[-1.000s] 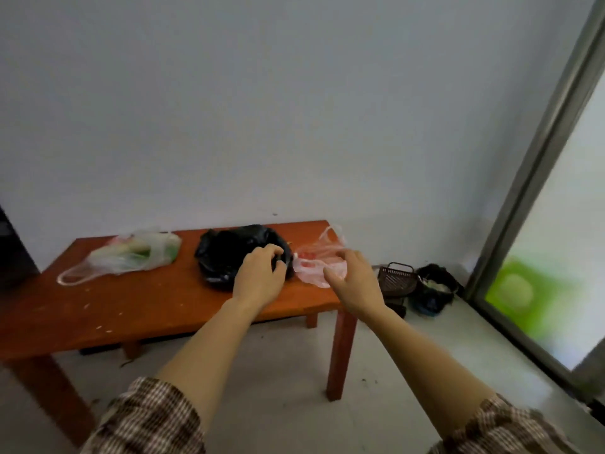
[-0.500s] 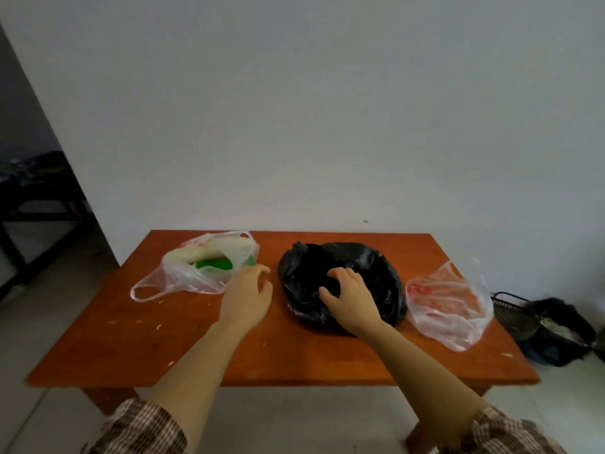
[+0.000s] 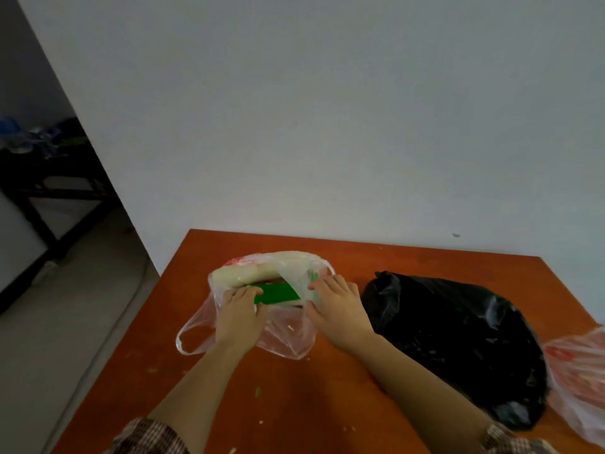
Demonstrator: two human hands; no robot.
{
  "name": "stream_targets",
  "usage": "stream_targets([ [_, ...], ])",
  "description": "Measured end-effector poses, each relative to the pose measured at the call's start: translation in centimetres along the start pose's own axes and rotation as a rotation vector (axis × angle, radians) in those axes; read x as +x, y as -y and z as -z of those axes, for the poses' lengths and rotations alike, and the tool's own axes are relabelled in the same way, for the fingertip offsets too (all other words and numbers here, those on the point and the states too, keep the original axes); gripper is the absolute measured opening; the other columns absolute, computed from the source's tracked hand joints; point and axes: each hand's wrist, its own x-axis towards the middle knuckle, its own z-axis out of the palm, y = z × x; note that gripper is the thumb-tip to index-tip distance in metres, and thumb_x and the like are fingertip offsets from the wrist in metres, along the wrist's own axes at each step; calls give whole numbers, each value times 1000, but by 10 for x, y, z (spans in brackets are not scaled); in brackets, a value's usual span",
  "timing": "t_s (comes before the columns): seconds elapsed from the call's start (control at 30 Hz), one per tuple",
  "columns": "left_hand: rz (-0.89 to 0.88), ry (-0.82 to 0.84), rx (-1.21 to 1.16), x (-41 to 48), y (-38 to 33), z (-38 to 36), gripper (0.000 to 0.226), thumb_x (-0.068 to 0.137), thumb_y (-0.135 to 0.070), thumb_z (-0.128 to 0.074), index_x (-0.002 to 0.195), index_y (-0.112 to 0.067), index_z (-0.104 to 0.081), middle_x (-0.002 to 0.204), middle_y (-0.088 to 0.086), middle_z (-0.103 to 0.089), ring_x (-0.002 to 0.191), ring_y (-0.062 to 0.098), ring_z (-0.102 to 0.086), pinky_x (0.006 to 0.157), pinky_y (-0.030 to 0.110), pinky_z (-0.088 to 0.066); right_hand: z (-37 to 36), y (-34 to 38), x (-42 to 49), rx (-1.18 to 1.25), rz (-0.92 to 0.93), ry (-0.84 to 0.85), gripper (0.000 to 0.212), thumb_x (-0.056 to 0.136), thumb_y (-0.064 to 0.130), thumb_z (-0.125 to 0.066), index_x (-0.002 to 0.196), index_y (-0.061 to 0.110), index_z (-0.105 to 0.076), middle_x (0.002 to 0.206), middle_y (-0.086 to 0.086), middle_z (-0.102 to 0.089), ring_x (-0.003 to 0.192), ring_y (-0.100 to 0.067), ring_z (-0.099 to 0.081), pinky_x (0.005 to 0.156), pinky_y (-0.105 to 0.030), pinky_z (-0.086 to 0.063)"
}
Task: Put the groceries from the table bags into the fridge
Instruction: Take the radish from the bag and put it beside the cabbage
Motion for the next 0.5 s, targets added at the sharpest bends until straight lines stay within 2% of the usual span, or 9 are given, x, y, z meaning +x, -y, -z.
stream_targets([
  [0.1, -91, 163, 126, 40, 35, -4, 40, 95, -32, -44, 134, -24, -49, 139, -6, -49, 137, 21, -23, 111, 41, -28, -29, 17, 45, -138, 92, 64, 32, 95, 28, -44, 122, 18, -57, 131, 0, -55, 130, -22, -41, 110, -50, -22],
  [0.2, -161, 340, 225, 74, 64, -10, 47, 94, -43, -38, 140, -32, -42, 151, -12, -35, 146, 23, -3, 116, 50, -8, -61, 27, 89, -362, 211, 209, 30, 95, 26, -46, 120, 15, -60, 130, -3, -56, 130, -24, -41, 108, -57, -24],
  [0.27, -147, 355, 329, 91, 82, -15, 50, 94, -49, -31, 141, -34, -37, 156, -7, -25, 146, 26, 6, 114, 55, 0, -80, 32, 114, -512, 314, 336, 34, 93, 24, -52, 125, 13, -58, 133, -5, -54, 132, -25, -38, 110, -59, -22],
  [0.33, -116, 350, 409, 102, 96, -19, 57, 94, -54, -27, 146, -30, -28, 161, 5, -8, 146, 31, 13, 113, 58, 5, -96, 34, 139, -607, 366, 456, 39, 95, 23, -49, 132, 10, -52, 139, -8, -48, 136, -27, -30, 113, -59, -15],
  [0.4, -118, 342, 428, 111, 110, -25, 71, 91, -59, -31, 152, -24, -15, 160, 14, 7, 144, 34, 19, 110, 58, 9, -109, 34, 160, -641, 348, 519, 44, 98, 23, -42, 139, 8, -45, 147, -10, -41, 142, -28, -21, 114, -60, -8],
  [0.5, -97, 340, 424, 123, 127, -30, 91, 89, -60, -40, 153, -14, 4, 158, 19, 17, 143, 36, 22, 112, 57, 8, -123, 33, 186, -601, 265, 555, 55, 96, 24, -43, 148, 8, -33, 156, -10, -28, 147, -24, -12, 115, -59, -4],
])
